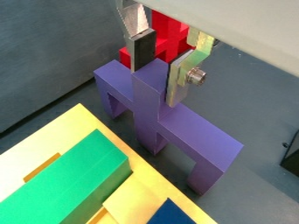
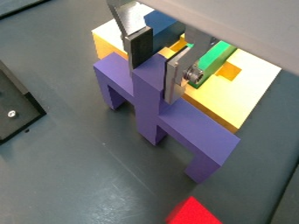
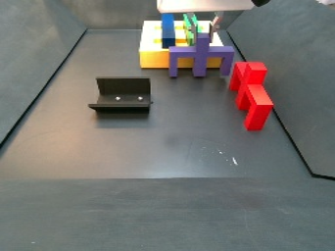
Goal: Pick up the purple object. Move up. Move to above the board. Insert the purple object.
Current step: Pick up the purple object, then move up.
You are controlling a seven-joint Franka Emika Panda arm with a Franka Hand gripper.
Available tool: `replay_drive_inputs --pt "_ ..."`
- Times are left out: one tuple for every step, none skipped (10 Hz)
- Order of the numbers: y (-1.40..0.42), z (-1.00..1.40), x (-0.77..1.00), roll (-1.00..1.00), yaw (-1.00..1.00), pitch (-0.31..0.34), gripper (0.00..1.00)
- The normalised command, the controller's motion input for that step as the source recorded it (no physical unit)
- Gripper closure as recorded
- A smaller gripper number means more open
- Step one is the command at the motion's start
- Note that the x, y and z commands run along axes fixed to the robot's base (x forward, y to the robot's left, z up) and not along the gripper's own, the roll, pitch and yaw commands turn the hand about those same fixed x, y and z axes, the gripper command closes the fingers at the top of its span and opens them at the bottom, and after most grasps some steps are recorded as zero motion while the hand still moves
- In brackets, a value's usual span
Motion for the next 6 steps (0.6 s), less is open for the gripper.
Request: replay_drive_inputs --pt "0.00 0.00 0.00 0.00 0.00 0.000 1.00" --pt "0.00 0.00 0.00 0.00 0.00 0.000 1.00" --pt "0.00 0.00 0.00 0.00 0.00 0.000 1.00" --pt "0.00 0.00 0.00 0.00 0.00 0.000 1.00" --pt "0.00 0.00 0.00 0.00 0.00 0.000 1.00" --pt "0.00 0.83 0.00 0.00 0.00 0.000 1.00"
